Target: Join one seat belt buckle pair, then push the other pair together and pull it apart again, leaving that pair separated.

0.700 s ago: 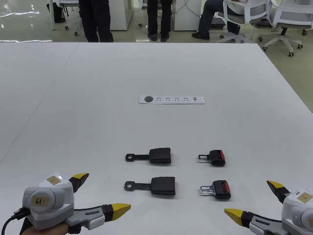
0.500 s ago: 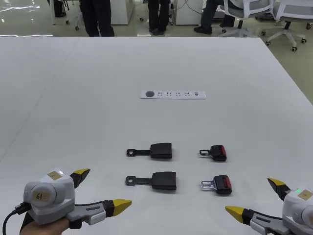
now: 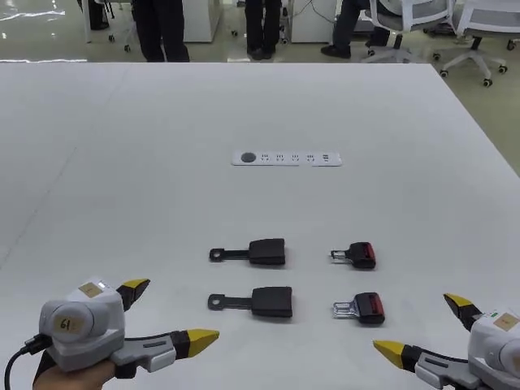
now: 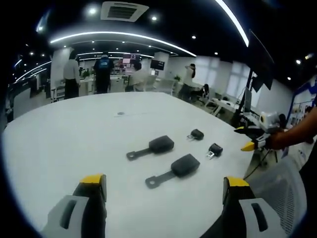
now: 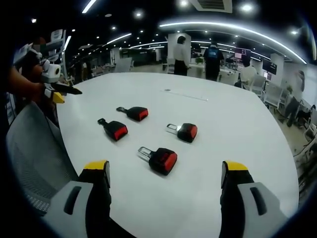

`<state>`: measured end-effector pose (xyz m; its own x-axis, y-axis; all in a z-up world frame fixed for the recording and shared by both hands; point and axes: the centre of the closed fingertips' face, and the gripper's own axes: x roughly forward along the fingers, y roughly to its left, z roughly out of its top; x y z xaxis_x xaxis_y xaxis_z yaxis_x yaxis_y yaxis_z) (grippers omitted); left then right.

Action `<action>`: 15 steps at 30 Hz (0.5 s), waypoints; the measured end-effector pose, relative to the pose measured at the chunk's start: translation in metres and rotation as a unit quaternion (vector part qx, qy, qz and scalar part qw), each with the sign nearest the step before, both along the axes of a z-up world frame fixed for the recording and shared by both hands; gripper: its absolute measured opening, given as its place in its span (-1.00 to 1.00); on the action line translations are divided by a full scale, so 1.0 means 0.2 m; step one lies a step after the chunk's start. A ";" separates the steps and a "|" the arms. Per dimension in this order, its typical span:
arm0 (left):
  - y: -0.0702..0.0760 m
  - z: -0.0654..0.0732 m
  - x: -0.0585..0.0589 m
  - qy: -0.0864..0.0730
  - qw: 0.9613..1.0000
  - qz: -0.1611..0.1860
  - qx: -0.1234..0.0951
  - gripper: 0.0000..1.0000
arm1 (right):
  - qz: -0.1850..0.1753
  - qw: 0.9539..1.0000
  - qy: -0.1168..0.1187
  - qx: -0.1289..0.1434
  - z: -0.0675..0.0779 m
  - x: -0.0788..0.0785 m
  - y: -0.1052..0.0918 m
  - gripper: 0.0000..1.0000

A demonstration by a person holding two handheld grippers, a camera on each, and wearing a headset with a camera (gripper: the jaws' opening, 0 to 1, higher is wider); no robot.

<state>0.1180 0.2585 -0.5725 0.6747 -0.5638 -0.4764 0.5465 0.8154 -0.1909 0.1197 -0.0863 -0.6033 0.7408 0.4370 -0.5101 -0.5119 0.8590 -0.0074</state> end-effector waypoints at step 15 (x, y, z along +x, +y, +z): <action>0.00 0.01 0.00 -0.001 1.000 -0.005 0.003 1.00 | 0.001 1.000 0.001 -0.001 0.00 0.00 -0.01 0.87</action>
<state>0.1187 0.2582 -0.5710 0.6702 -0.5675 -0.4784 0.5547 0.8112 -0.1852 0.1204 -0.0887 -0.6032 0.7388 0.4372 -0.5128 -0.5135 0.8580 -0.0083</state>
